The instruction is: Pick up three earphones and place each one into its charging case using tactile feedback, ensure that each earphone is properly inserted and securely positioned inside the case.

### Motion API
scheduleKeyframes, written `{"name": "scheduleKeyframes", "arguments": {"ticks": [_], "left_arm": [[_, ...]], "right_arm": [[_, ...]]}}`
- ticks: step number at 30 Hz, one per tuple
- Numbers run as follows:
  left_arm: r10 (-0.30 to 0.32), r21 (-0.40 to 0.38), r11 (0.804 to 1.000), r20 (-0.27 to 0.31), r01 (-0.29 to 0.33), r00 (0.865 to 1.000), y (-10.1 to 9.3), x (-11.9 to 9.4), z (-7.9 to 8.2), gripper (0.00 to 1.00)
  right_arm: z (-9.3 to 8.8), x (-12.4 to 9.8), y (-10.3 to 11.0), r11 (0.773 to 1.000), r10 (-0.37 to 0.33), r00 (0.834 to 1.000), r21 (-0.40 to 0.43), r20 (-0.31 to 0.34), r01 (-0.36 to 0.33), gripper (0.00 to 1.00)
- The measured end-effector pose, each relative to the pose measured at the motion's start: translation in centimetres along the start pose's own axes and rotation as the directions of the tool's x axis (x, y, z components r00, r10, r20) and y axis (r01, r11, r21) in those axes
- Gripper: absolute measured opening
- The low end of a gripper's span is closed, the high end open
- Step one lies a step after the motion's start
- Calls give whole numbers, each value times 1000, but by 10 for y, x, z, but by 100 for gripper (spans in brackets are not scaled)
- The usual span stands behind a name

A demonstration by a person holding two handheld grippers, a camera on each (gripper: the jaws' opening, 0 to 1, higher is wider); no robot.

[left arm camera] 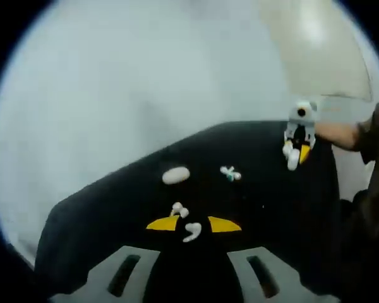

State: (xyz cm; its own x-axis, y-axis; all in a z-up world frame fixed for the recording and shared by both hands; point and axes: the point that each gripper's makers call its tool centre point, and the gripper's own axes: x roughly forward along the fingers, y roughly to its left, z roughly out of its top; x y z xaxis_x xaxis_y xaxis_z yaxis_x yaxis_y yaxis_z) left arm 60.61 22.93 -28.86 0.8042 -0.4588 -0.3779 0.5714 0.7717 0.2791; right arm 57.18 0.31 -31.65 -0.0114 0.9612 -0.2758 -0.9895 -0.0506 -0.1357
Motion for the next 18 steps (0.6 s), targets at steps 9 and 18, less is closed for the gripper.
{"name": "scheduleKeyframes", "arguments": {"ticks": [9, 18], "left_arm": [[96, 66, 994, -66, -92, 993, -5, 22, -8, 11], [120, 50, 992, -112, -115, 986, -4, 30, -16, 11]], "right_arm": [[-1, -2, 0, 1000, -1, 1000, -2, 1, 1, 17], [-1, 0, -1, 1000, -1, 1000, -11, 2, 1, 17]]}}
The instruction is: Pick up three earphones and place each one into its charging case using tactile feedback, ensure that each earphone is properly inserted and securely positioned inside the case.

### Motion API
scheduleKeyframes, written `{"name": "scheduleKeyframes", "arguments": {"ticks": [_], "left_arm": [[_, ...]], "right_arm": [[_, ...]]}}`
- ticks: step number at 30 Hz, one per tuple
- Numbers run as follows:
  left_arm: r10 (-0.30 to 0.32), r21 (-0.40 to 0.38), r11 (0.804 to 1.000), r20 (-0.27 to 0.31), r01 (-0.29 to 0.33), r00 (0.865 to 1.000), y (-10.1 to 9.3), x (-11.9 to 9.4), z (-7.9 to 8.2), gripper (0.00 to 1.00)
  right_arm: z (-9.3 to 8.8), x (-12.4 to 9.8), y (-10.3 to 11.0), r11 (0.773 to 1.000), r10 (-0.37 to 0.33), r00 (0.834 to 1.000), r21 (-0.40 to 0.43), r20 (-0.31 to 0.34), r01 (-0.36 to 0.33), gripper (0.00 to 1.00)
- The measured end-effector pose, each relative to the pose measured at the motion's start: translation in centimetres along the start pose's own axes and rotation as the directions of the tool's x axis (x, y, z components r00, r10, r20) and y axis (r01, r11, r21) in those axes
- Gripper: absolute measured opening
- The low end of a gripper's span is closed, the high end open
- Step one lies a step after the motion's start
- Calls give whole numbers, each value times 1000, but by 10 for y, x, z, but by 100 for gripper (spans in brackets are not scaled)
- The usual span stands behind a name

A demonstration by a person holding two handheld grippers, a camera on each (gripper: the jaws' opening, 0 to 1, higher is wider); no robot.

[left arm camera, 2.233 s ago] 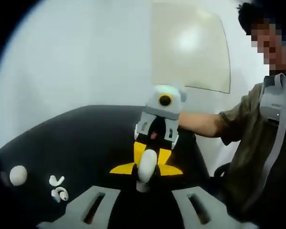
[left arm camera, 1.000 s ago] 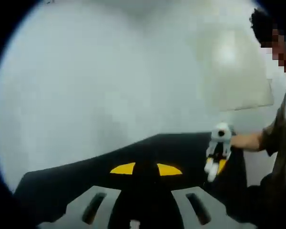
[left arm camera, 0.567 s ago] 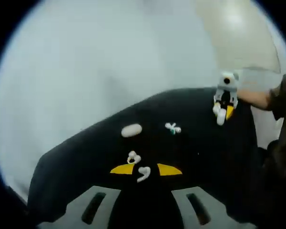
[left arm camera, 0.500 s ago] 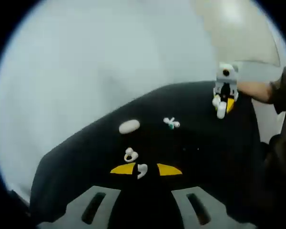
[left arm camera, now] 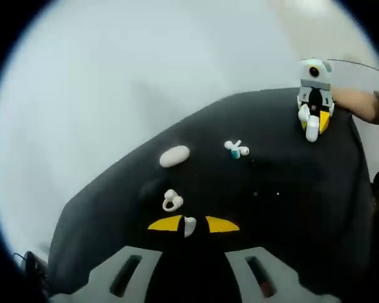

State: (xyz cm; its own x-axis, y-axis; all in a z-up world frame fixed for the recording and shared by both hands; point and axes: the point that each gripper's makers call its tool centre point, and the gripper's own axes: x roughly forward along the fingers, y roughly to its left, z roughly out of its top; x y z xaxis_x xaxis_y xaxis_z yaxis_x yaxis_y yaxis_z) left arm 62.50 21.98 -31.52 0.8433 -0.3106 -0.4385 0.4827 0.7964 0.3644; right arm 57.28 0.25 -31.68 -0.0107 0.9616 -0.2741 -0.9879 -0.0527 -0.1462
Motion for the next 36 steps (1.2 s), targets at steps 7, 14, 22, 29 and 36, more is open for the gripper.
{"name": "scheduleKeyframes", "arguments": {"ticks": [7, 14, 22, 29, 36], "left_arm": [[14, -32, 999, -21, -14, 1000, 7, 8, -5, 9], [14, -67, 998, 1, -14, 1000, 10, 11, -6, 9], [24, -140, 990, 93, -11, 995, 16, 0, 12, 8], [-27, -148, 987, 212, 60, 977, 1, -15, 58, 8], [-124, -85, 985, 276, 152, 953, -42, -11, 96, 8]], "right_arm": [[0, 1, -1, 1000, 0, 1000, -3, 0, 0, 17], [0, 2, -2, 1000, -1, 1000, -7, 0, 1, 17], [0, 1, -2, 1000, 1, 1000, -10, 1, -1, 17], [0, 1, -1, 1000, 1, 1000, -12, 1, -1, 17], [0, 1, -1, 1000, 0, 1000, -12, 1, 0, 17]]}}
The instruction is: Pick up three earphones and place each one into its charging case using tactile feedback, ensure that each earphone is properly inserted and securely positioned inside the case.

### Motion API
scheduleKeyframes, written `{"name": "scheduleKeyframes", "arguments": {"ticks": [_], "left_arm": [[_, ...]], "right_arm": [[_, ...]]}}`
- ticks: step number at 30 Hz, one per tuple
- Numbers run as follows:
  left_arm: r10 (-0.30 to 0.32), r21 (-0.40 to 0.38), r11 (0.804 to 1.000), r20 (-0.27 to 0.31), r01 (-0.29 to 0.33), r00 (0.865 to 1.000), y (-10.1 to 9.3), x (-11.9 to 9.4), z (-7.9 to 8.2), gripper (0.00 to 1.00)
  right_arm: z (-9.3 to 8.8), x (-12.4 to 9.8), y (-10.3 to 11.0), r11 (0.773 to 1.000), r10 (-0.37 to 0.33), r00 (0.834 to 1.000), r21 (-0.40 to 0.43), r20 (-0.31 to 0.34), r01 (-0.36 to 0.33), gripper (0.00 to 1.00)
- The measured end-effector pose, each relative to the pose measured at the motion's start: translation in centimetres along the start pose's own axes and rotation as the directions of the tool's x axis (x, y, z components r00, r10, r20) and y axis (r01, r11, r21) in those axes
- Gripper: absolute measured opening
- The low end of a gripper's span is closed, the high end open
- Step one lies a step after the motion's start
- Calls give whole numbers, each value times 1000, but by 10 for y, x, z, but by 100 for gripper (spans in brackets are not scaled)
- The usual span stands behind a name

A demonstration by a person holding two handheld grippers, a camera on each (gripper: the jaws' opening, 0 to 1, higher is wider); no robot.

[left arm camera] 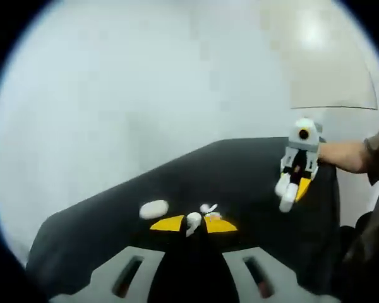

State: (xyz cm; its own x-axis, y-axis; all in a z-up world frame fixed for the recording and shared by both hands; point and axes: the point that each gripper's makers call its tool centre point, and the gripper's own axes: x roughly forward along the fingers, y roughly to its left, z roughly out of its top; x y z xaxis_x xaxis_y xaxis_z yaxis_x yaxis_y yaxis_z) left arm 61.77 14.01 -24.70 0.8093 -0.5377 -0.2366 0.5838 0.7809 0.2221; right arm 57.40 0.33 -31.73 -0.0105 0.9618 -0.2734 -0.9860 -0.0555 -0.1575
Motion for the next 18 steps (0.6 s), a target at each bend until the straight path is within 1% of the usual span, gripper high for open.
{"name": "scheduleKeyframes", "arguments": {"ticks": [4, 6, 9, 13, 16, 18], "left_arm": [[-64, -23, 998, 22, 64, 998, -21, 11, 8, 8], [-87, -24, 996, 22, 88, 996, -31, 15, 8, 8], [-129, -5, 992, -4, 129, 992, -50, 17, -1, 8], [-179, 21, 983, -52, 180, 983, -73, 14, -19, 8], [-197, 43, 979, -78, 201, 977, -84, 13, -29, 8], [-207, 45, 977, -79, 210, 975, -88, 13, -32, 8]], "right_arm": [[0, 0, 0, 1000, 1, 1000, 1, 0, -1, 17], [0, 0, 1, 1000, 2, 1000, 1, 1, -2, 17], [0, 0, 1, 1000, 3, 1000, 2, 1, -3, 17], [0, 0, 1, 1000, 3, 1000, 0, 1, -3, 17], [0, 0, 1, 1000, 4, 1000, 1, 2, -4, 17], [0, 1, 1, 1000, 4, 1000, 1, 2, -4, 17]]}}
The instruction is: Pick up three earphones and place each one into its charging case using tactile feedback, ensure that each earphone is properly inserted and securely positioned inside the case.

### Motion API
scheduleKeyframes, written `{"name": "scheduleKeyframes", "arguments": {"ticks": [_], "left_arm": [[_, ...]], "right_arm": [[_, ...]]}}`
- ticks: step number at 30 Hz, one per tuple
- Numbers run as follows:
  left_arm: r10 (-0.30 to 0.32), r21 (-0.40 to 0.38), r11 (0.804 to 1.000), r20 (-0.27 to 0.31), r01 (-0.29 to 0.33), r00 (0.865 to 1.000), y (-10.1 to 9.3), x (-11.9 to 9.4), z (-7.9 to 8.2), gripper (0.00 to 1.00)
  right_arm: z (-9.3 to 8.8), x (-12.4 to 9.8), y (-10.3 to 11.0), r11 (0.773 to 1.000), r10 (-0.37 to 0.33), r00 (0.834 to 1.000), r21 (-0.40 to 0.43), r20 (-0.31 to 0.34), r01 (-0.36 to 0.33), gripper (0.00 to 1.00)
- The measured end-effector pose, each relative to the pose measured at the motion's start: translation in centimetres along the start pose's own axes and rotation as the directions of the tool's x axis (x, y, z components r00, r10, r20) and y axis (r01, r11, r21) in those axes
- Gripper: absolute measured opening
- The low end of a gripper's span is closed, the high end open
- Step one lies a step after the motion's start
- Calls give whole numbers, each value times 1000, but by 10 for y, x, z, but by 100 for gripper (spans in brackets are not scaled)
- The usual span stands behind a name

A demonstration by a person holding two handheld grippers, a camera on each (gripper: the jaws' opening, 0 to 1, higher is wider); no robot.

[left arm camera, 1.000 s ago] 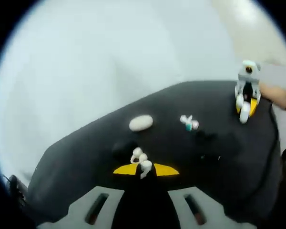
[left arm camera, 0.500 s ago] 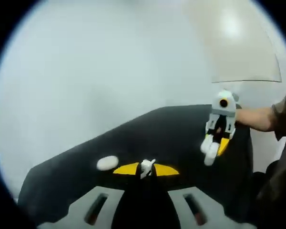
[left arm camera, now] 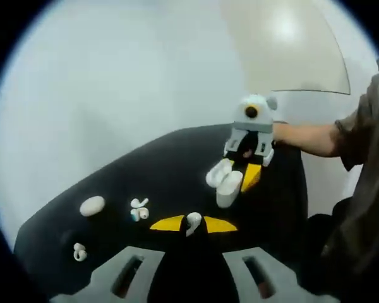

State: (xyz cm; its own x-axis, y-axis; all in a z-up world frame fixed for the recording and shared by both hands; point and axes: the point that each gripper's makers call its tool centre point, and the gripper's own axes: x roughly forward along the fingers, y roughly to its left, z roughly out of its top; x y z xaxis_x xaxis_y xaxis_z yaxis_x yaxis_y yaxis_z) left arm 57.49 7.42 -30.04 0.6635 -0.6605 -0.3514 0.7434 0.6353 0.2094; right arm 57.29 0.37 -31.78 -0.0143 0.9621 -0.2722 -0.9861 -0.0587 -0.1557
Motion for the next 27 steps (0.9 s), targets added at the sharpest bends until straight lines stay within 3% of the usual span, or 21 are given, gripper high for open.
{"name": "scheduleKeyframes", "arguments": {"ticks": [5, 7, 10, 12, 16, 20, 27], "left_arm": [[1, 75, 997, -41, 2, 999, -5, 8, -9, 8], [-12, 76, 997, -47, 16, 999, -7, 9, -11, 9], [-29, 66, 997, -31, 31, 999, -10, 3, -9, 19], [-25, 67, 997, -24, 27, 999, -11, -3, -7, 18], [30, 129, 991, -45, -24, 999, -6, -15, -12, 15], [47, 104, 994, -42, -43, 998, -13, -22, -12, 10], [111, 95, 990, -45, -106, 993, -15, -11, -9, 12]], "right_arm": [[0, 1, 0, 1000, -1, 1000, -1, -1, 1, 17], [0, 1, 0, 1000, -1, 1000, -1, -1, 1, 17], [0, 0, 0, 1000, 0, 1000, 0, 0, 0, 17], [0, 0, 0, 1000, 1, 1000, 2, 0, -1, 17], [1, 0, 1, 1000, 2, 1000, 1, 1, -2, 17], [1, 0, 1, 1000, 2, 1000, 1, 1, -2, 17], [2, 0, 2, 1000, 2, 1000, -1, 1, -2, 17]]}}
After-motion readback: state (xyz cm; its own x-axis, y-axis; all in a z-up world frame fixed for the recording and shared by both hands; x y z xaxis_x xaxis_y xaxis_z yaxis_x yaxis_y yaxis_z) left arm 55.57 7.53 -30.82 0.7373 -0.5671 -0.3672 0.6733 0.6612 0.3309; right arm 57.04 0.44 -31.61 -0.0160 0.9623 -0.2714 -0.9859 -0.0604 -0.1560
